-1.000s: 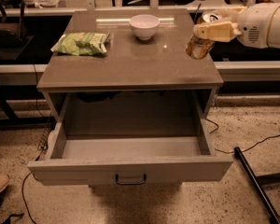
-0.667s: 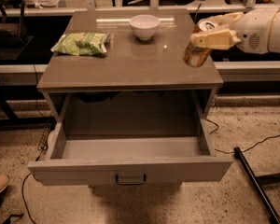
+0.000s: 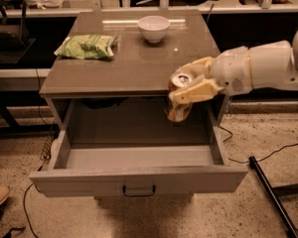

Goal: Place orange can into top drawer

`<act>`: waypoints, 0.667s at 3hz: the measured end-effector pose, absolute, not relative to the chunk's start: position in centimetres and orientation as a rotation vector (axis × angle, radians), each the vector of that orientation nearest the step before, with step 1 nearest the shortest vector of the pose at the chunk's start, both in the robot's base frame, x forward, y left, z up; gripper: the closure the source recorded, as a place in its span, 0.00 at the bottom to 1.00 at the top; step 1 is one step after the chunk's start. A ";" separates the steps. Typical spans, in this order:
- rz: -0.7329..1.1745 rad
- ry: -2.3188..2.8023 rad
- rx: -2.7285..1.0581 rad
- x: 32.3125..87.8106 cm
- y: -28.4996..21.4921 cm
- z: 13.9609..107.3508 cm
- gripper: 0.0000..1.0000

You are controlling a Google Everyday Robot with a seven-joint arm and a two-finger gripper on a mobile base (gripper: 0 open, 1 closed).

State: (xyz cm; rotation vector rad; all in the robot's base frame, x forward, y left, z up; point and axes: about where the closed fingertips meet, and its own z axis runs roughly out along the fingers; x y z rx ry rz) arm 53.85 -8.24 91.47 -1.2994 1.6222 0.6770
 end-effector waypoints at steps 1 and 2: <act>0.691 1.630 -1.312 53.4 -7.9 90.8 1.00; 0.673 1.703 -1.377 53.8 -6.1 87.6 1.00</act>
Offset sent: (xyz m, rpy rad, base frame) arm -0.0019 0.0281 -0.0512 -0.1480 0.0816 0.0353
